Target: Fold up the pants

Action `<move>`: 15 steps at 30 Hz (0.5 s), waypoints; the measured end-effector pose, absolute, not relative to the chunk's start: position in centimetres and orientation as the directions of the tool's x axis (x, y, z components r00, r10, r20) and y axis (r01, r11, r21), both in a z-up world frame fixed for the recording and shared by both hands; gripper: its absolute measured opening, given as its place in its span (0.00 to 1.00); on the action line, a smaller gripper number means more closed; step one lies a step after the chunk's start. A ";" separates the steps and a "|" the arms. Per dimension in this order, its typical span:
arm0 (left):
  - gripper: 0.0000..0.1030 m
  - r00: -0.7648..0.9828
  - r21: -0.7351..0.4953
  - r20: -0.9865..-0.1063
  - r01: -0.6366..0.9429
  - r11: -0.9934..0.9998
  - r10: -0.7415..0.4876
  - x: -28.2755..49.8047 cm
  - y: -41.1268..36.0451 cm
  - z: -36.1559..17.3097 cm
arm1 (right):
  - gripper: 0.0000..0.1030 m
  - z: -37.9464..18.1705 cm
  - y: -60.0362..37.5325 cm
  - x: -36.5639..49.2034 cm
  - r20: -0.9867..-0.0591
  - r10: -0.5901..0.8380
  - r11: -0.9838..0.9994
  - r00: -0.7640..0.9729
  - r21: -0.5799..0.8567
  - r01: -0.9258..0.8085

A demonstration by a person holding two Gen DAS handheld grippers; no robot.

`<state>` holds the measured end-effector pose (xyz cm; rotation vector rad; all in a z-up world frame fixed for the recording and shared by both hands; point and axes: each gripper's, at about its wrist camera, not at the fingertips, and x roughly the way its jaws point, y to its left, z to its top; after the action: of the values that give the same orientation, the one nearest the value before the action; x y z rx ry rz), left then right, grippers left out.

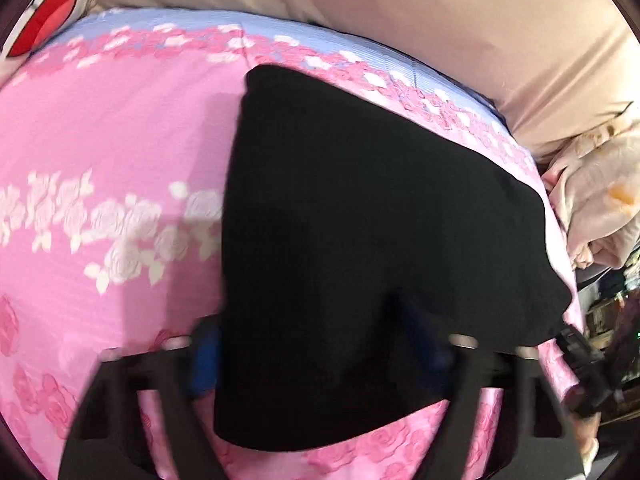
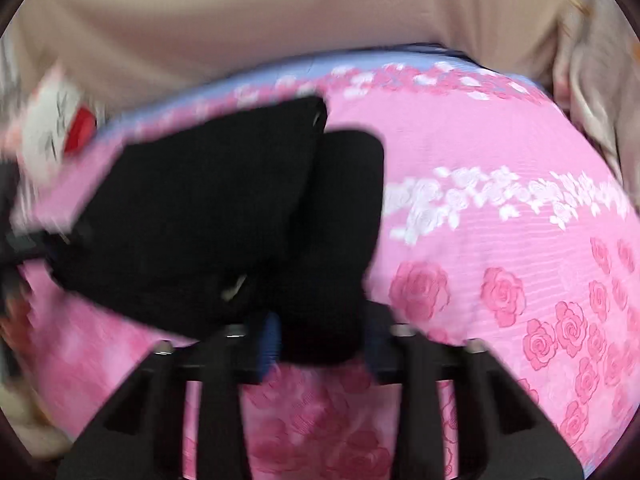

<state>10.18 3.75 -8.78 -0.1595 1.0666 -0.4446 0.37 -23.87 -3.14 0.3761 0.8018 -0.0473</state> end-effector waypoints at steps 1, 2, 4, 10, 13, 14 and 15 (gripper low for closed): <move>0.22 0.406 -0.331 -0.808 0.287 0.899 -0.427 10.1 3.7 -8.1 | 0.17 -2.0 -24.7 -0.3 -0.675 0.133 0.911 0.726 0.372 0.178; 0.20 0.414 -0.324 -0.802 0.304 0.896 -0.430 9.9 4.0 -7.0 | 0.16 -0.9 -25.6 -1.1 -0.645 0.156 0.891 0.748 0.418 0.175; 0.17 0.405 -0.344 -0.791 0.325 0.881 -0.458 9.4 4.9 -5.9 | 0.15 -0.2 -27.2 -2.7 -0.629 0.147 0.866 0.763 0.455 0.208; 0.19 0.321 -0.373 -0.825 0.310 0.875 -0.465 8.5 5.8 -9.6 | 0.16 -7.6 -31.7 -4.8 -0.672 0.205 0.736 0.712 0.585 0.341; 0.25 0.332 -0.361 -0.827 0.306 0.881 -0.453 8.2 5.6 -9.4 | 0.26 -6.2 -31.4 -4.9 -0.719 0.158 0.790 0.677 0.503 0.351; 0.28 0.336 -0.338 -0.838 0.298 0.892 -0.430 8.3 5.4 -9.3 | 0.27 -5.2 -31.4 -5.3 -0.720 0.137 0.800 0.680 0.485 0.353; 0.37 0.342 -0.326 -0.842 0.292 0.899 -0.417 8.2 5.6 -9.4 | 0.27 -4.2 -31.5 -6.0 -0.707 0.115 0.801 0.698 0.482 0.355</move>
<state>8.22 5.61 -9.36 -0.1248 1.1322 -0.4626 -6.02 -31.54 -4.16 0.6440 0.7998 -0.1447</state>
